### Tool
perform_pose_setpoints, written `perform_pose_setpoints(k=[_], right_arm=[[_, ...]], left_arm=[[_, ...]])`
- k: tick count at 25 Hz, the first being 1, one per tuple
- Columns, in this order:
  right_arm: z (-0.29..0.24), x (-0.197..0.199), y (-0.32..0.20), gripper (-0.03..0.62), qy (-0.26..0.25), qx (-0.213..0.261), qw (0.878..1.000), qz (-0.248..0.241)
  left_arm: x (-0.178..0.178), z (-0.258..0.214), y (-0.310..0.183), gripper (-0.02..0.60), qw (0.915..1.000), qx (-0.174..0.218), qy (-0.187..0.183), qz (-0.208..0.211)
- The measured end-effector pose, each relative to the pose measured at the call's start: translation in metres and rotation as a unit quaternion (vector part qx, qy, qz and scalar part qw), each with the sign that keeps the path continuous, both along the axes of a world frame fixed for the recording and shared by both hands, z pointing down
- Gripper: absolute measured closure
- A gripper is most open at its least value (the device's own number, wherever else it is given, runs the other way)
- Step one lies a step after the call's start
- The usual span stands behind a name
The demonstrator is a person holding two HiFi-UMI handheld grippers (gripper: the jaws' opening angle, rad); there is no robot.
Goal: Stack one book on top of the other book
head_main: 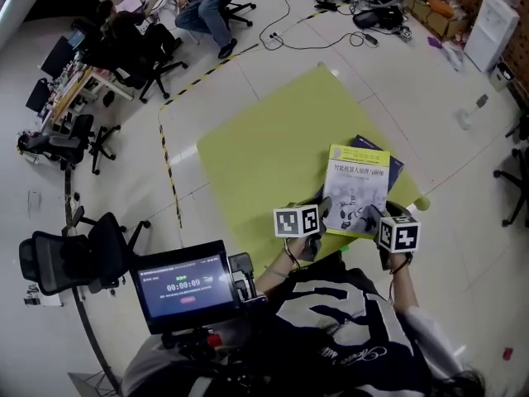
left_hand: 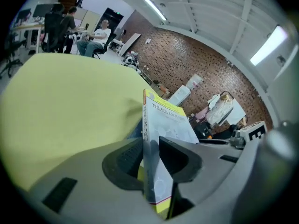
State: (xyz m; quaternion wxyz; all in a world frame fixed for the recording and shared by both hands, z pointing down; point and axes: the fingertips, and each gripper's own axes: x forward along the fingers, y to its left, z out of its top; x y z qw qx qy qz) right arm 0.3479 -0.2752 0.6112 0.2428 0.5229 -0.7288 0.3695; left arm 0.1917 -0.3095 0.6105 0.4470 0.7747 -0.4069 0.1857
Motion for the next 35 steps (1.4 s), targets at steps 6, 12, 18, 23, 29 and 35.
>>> perform_pose_setpoints(k=[6, 12, 18, 23, 29, 35], right_arm=[[-0.012, -0.005, 0.014, 0.399, -0.003, 0.021, 1.0, 0.02], [-0.036, -0.011, 0.038, 0.399, -0.047, 0.058, 0.996, 0.048], [-0.069, -0.038, 0.075, 0.406, -0.14, 0.093, 0.984, 0.056], [-0.077, -0.078, 0.098, 0.443, -0.192, 0.106, 0.975, 0.028], [-0.074, -0.126, 0.119, 0.542, -0.193, 0.102, 0.975, -0.031], [-0.09, -0.159, 0.122, 0.597, -0.167, 0.126, 0.976, -0.053]], left_arm=[[-0.008, -0.01, 0.006, 0.485, 0.9944, 0.057, -0.084, 0.029], [-0.015, -0.043, 0.016, 0.485, 0.9953, 0.084, -0.047, 0.001], [-0.013, -0.073, 0.06, 0.485, 0.9947, 0.102, -0.009, 0.004], [-0.024, -0.085, 0.103, 0.492, 0.9952, 0.096, 0.019, 0.001], [-0.052, -0.088, 0.131, 0.578, 0.9943, 0.106, 0.003, -0.012], [-0.079, -0.103, 0.137, 0.578, 0.9923, 0.121, 0.013, -0.022]])
